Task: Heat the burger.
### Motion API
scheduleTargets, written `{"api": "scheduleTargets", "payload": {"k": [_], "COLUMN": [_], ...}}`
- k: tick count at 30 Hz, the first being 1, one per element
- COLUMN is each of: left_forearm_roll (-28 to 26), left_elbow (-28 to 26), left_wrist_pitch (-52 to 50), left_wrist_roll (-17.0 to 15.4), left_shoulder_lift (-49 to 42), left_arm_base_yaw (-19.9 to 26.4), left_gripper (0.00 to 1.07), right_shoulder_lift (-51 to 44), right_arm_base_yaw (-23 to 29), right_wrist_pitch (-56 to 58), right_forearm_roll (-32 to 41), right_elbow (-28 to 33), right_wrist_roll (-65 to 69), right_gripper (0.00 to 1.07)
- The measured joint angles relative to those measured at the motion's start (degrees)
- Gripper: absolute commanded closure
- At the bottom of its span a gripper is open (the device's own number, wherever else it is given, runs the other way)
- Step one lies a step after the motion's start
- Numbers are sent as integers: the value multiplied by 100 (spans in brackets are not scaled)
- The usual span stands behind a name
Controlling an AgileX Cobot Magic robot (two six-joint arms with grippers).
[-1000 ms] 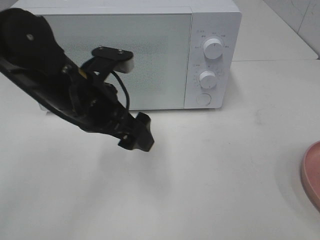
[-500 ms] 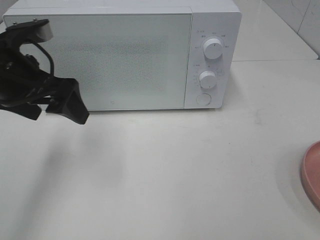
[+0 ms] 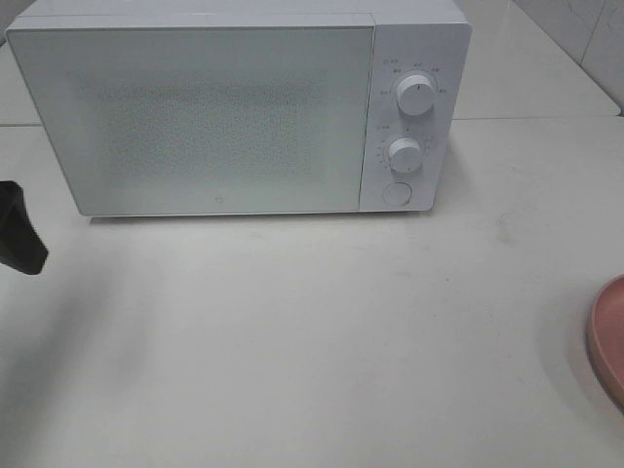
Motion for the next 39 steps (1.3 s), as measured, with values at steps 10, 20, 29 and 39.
{"api": "scheduleTargets", "payload": {"k": [10,20,29,39], "left_forearm_roll": [963,1157,1163,1157], "left_elbow": [733,1576,1879,1896], "left_wrist_pitch": [235,619,1060,1077], "left_wrist_roll": [-676,-917,-917,-917], "left_shoulder_lift": [-1163,-2246,-3570,-5254], "left_arm_base_yaw": [309,309,309,309], "left_gripper": [6,6,6,6], "right_shoulder_lift": [0,0,0,0], "right_arm_base_yaw": [0,0,0,0], "right_wrist_pitch": [0,0,0,0], "right_forearm_roll": [0,0,0,0], "right_elbow": [0,0,0,0], "right_wrist_roll": [0,0,0,0], "right_gripper": [32,32,32,32]}}
